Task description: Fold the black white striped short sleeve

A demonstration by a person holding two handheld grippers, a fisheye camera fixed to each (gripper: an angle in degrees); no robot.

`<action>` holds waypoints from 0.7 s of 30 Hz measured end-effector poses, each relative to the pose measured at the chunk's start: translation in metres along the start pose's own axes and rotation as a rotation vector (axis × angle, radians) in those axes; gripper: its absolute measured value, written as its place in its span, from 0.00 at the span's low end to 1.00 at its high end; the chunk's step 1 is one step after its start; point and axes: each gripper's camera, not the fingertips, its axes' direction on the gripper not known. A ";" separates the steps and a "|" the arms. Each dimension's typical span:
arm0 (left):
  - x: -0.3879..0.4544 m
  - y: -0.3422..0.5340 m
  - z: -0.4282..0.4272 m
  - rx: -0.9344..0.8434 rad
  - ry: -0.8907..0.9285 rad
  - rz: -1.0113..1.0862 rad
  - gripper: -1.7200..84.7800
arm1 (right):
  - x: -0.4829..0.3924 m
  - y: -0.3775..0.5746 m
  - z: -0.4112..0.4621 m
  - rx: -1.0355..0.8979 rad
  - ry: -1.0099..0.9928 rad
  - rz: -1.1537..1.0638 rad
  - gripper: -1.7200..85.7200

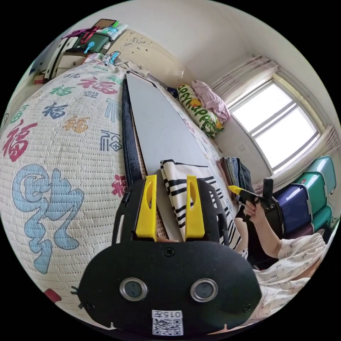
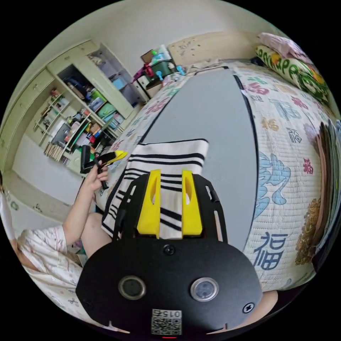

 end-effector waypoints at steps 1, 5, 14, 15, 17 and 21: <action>-0.003 0.004 0.000 -0.009 -0.011 0.017 0.17 | 0.010 -0.013 0.006 -0.039 0.007 0.028 0.15; -0.018 0.009 0.006 -0.045 -0.018 0.028 0.19 | 0.022 -0.044 0.020 -0.100 0.021 0.069 0.17; -0.069 0.002 0.001 -0.066 -0.016 -0.030 0.22 | -0.005 -0.105 0.040 -0.171 -0.014 0.029 0.11; -0.074 0.001 -0.003 -0.061 -0.004 -0.036 0.22 | -0.015 -0.113 0.044 -0.180 -0.009 0.006 0.11; -0.082 -0.001 -0.010 -0.052 0.011 -0.047 0.22 | -0.027 -0.124 0.051 -0.190 -0.020 -0.015 0.11; -0.105 -0.005 -0.027 0.002 0.072 -0.110 0.22 | -0.054 -0.143 0.066 -0.207 -0.065 -0.047 0.10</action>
